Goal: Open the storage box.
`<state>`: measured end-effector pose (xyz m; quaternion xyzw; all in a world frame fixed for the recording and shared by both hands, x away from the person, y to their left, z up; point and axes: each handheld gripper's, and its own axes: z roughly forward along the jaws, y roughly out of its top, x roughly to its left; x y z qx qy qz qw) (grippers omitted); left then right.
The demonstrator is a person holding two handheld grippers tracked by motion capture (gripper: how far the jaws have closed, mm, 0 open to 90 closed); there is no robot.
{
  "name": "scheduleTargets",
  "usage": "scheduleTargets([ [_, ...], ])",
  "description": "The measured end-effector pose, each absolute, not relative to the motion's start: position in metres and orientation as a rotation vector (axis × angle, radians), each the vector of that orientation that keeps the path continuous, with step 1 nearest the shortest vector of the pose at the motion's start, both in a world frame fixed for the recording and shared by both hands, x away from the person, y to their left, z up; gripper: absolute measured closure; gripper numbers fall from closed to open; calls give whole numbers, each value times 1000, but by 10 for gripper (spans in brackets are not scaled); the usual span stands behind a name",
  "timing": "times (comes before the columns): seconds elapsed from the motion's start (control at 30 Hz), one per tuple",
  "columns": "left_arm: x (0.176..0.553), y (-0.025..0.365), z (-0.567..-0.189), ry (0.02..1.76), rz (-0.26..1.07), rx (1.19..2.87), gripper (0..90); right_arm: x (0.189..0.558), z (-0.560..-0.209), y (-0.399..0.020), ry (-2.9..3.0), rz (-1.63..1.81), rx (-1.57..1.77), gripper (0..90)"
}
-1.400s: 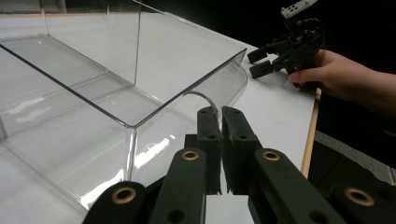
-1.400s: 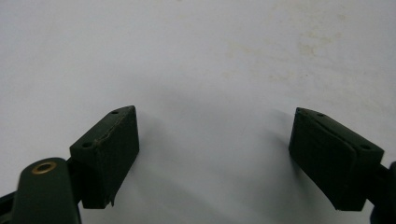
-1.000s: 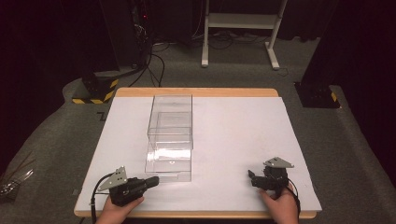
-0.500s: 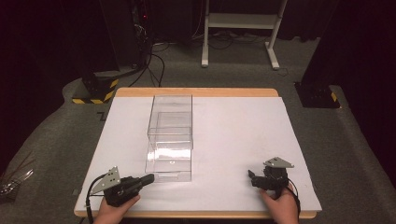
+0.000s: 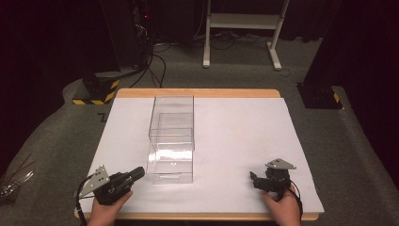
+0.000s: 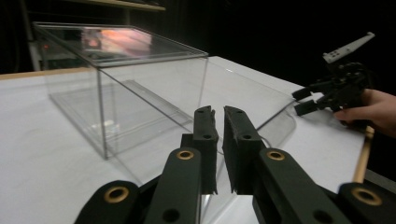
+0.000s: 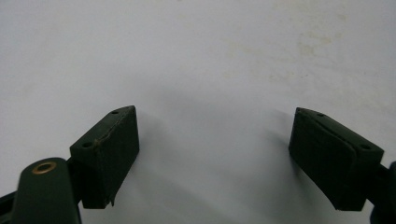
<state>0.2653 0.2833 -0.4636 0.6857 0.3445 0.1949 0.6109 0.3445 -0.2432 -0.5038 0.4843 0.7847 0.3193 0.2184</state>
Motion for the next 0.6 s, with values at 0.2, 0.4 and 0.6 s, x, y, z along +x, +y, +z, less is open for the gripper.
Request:
scheduleTargets([
  [0.2,268,297,-465,860,516,1560,785,344,-504,-243,2172,884,1341,163],
  [0.4,273,308,-471,960,586,1562,716,344,-504,-243,2172,884,1341,163],
  [0.6,284,314,-487,1111,636,1625,639,344,-504,-243,2172,884,1341,163],
])
